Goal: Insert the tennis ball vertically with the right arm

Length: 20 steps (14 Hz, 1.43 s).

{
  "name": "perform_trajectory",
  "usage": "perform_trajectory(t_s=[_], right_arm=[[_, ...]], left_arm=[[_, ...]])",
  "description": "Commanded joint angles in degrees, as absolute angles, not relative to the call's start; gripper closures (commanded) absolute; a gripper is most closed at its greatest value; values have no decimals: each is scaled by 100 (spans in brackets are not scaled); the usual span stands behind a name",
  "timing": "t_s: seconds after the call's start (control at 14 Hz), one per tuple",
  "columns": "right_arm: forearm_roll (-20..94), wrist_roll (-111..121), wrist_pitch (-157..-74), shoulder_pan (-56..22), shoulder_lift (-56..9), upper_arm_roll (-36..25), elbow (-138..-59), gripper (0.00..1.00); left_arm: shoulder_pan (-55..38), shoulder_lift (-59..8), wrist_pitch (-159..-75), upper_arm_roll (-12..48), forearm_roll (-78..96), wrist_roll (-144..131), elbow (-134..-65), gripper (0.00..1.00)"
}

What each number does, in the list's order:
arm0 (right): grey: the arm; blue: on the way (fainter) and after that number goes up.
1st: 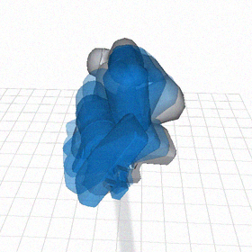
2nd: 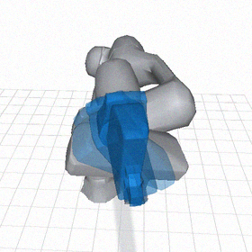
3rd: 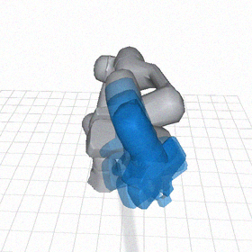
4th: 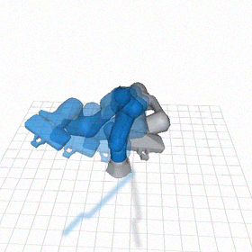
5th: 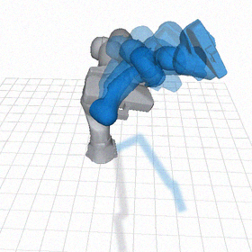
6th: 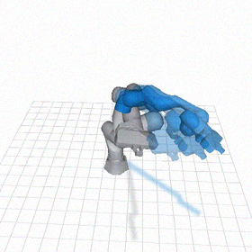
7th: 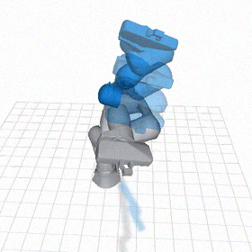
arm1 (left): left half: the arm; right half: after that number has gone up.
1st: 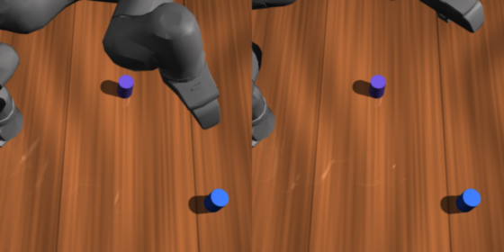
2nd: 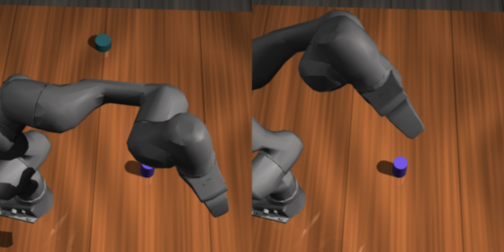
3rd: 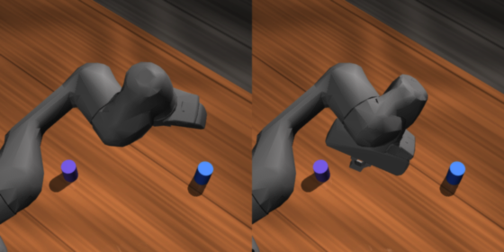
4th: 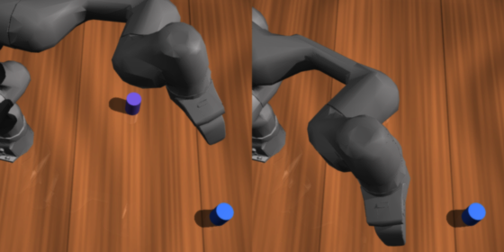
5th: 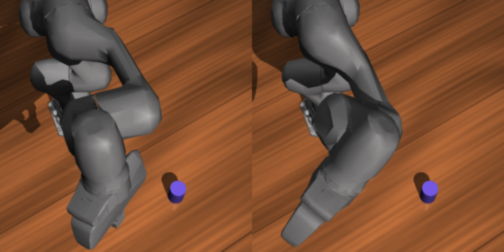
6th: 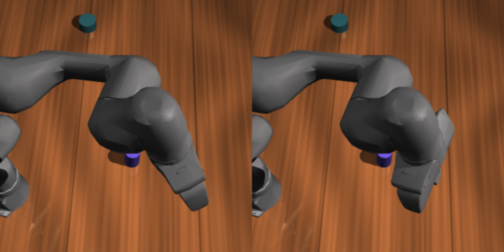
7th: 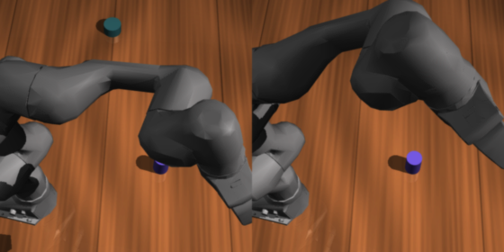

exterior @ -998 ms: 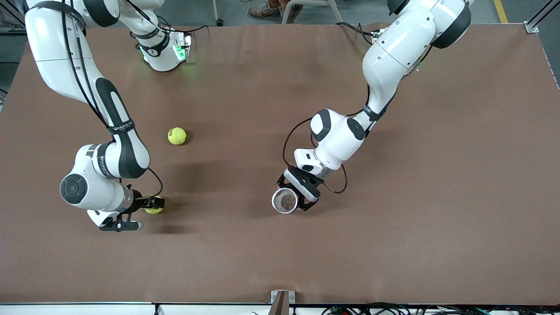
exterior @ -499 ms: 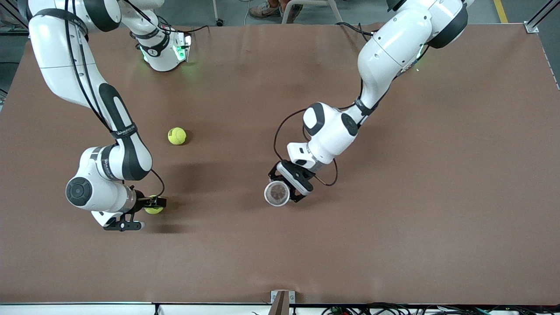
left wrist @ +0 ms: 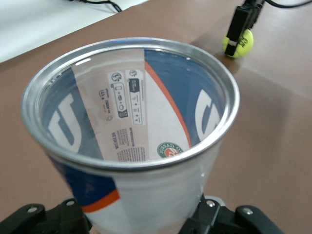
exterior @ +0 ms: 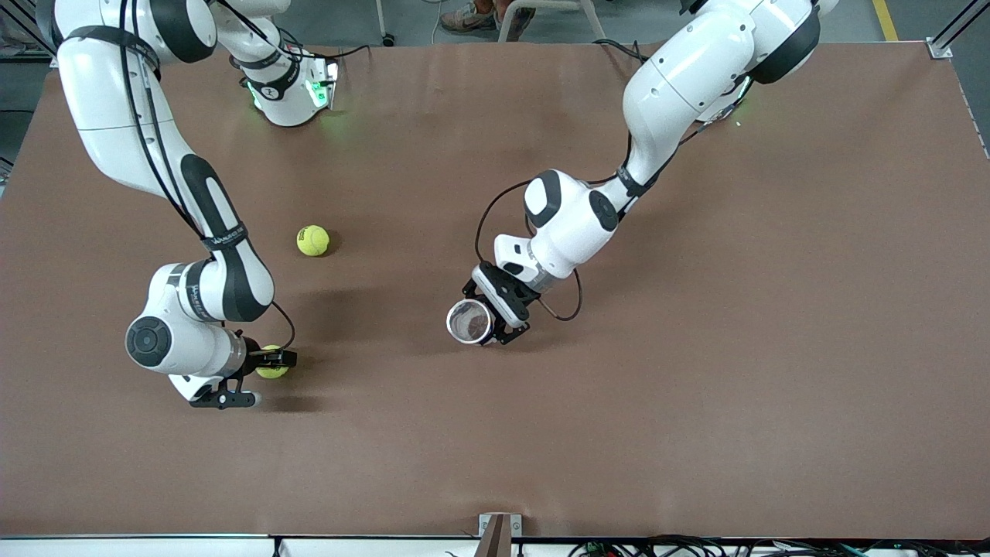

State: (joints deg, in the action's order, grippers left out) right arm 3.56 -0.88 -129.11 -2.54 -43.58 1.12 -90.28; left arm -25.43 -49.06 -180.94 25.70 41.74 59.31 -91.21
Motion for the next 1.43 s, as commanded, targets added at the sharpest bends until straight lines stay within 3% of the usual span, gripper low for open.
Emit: perform_trajectory(t_s=[0.0, 0.21, 0.43, 0.57, 0.71, 1.0, 1.35], right_arm=[[308, -185, -12920, -237, -4395, 132, -8956, 44], [316, -141, -12911, -229, -4377, 132, -8930, 53], [334, -140, -12806, -272, -4202, 149, -8921, 54], [351, -210, -12221, -395, -3764, 184, -8869, 54], [413, -368, -11430, -719, -3508, 185, -8597, 60], [693, -1806, -10241, -1466, -3349, 342, -7877, 63], [914, -3581, -10300, -2046, -3340, 860, -7427, 63]], left_arm=[[-2549, -4878, -18141, 2549, 4166, 6284, -9316, 28], [-2566, -4895, -18290, 2549, 4157, 6433, -9334, 28], [-2566, -4896, -18308, 2558, 4157, 6592, -9404, 28], [-2558, -4878, -18343, 2558, 4157, 6618, -9466, 26], [-2558, -4852, -18369, 2558, 4157, 6627, -9501, 25], [-2558, -4843, -18492, 2566, 4157, 6627, -9615, 23], [-2558, -4843, -18492, 2566, 4157, 6627, -9615, 23]])
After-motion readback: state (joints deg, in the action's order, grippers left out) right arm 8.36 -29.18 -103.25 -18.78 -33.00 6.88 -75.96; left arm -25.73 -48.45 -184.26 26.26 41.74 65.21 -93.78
